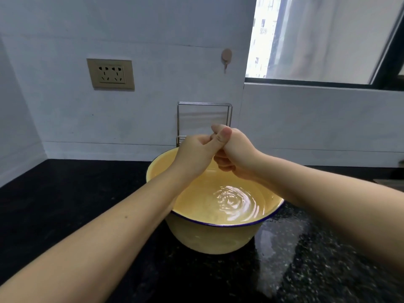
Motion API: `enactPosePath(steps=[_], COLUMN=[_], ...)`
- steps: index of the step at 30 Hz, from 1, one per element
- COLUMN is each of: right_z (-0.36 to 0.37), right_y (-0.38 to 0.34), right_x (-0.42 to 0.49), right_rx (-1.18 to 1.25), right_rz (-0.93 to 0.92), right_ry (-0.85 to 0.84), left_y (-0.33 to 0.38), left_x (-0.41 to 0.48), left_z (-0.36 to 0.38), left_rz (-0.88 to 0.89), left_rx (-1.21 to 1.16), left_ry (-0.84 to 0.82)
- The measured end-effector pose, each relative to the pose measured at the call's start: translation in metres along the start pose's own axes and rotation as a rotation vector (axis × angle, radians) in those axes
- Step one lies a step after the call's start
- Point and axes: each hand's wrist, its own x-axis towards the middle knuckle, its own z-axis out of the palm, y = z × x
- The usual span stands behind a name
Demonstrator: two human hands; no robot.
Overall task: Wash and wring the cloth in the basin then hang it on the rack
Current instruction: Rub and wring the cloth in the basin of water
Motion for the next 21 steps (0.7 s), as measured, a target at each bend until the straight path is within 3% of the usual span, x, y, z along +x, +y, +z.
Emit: enactPosePath(steps=[13,17,21], right_z=[-0.009,-0.009,-0.013], right_y=[0.002,0.0,0.007], right_x=[0.009,0.009,0.01], right_rx=[-0.082,0.103,0.366], right_rz=[0.104,0.072,0.055], right_ry=[-0.118,-0.222,-0.169], left_y=[-0.002,-0.002,-0.002], left_x=[0.002,0.006,0.008], left_z=[0.001,0.0,-0.003], left_rz=[-0.095,-0.154,-0.236], left_rx=[0.002,-0.182,-0.213], left_ry=[-0.068,0.017,0.195])
